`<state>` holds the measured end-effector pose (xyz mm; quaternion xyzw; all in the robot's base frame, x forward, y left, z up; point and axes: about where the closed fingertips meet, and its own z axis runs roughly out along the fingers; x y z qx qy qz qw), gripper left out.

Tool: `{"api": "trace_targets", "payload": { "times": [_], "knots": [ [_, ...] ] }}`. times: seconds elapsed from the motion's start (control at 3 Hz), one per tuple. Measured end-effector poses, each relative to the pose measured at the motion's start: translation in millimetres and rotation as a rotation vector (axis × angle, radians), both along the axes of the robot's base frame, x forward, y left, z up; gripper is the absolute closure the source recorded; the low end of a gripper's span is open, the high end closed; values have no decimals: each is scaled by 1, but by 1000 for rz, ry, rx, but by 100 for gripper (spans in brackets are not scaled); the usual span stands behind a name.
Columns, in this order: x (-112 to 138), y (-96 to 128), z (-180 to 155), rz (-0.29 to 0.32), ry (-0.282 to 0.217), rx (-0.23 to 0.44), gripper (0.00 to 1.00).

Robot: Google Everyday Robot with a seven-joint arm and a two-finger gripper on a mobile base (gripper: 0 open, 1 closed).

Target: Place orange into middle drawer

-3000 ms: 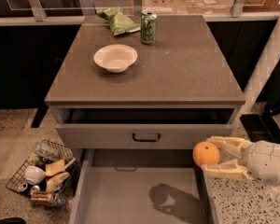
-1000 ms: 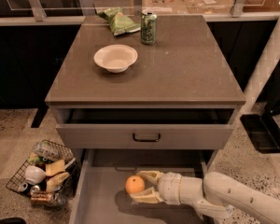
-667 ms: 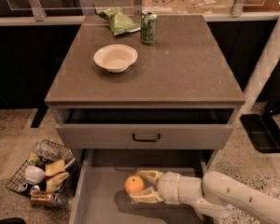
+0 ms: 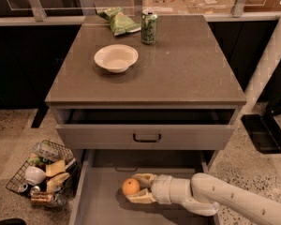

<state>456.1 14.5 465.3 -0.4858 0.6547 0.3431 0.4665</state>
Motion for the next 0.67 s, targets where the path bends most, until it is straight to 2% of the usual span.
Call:
{"api": "trace_targets", "payload": {
  "times": [0.67],
  "knots": [
    [-5, 12, -56, 23, -40, 11, 100]
  ]
}}
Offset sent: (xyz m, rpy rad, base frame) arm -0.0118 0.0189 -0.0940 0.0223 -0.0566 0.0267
